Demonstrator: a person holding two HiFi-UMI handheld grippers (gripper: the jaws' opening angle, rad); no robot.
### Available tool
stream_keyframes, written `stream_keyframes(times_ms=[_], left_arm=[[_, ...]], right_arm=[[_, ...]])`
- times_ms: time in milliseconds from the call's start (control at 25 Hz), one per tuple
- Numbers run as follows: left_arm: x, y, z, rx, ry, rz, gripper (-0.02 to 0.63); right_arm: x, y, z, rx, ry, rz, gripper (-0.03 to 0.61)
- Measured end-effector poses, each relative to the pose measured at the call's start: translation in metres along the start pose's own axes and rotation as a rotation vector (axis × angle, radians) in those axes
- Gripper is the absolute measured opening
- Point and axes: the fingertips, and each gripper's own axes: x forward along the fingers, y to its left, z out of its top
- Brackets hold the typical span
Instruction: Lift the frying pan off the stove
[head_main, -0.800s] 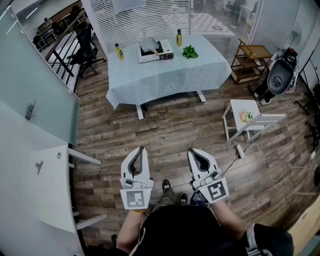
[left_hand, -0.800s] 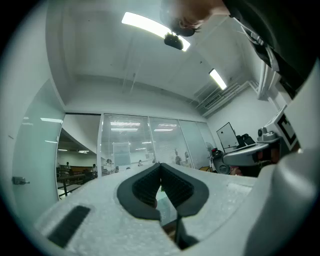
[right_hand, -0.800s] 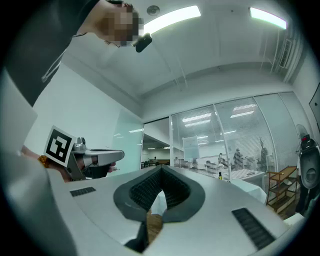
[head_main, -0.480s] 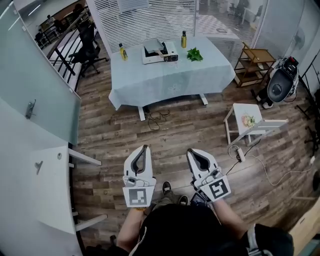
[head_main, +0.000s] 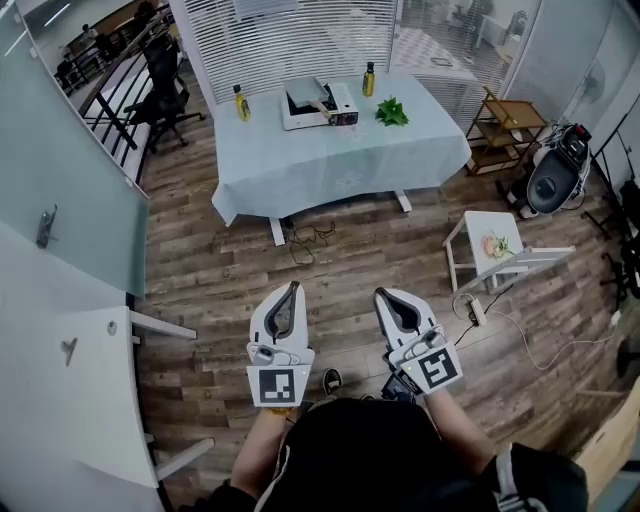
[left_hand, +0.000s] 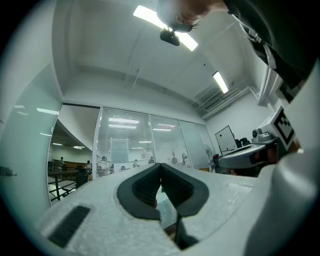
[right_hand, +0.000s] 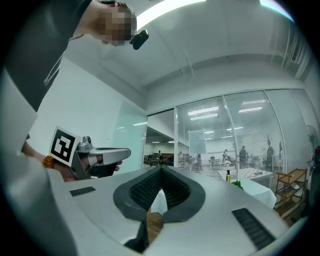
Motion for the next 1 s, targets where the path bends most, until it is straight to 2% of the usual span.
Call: stream_keyframes(times_ms=[80,200,280,400,560,680,840,1000], left_arm=[[0.01,0.01,-0.004,-0.041,-0.008,-0.008,0.017],[0.025,0.019,-0.01,-0.044,-0.02,-0.038,0.017],[0.032,0.024,-0.011,-0.076,-0.046,-0.037,0.017],[0.041,0.028,-0.026,-0.092,-0.004,-0.052,0.018],[0.063,0.03,-0.039,-0.108,0.007,-0.064,0.018],[0.085,0.033,-0.051,-0.074,0.043,-0.076,0.018],[0.121,0.048,-0.054,-0.067,0.009,-0.038,0.018],[0.159,0.062,-0.073,-0.098,0.08,-0.004,0.018]], right_arm=[[0.012,-0.004,-0.002,0.002,0.009,-0.016,0.002],[0.027,-0.009,-0.009,0.001,0.02,-0.035,0.002],[0.035,-0.012,-0.014,0.006,0.034,-0.045,0.002],[0.045,-0.017,-0.023,0.02,0.052,-0.053,0.002],[0.063,-0.03,-0.033,0.027,0.071,-0.035,0.002],[0.08,-0.051,-0.04,0.036,0.074,-0.029,0.002],[0.113,-0.084,-0.057,0.057,0.07,-0.017,0.002],[0.151,-0.119,-0.062,0.067,0.06,0.004,0.002]])
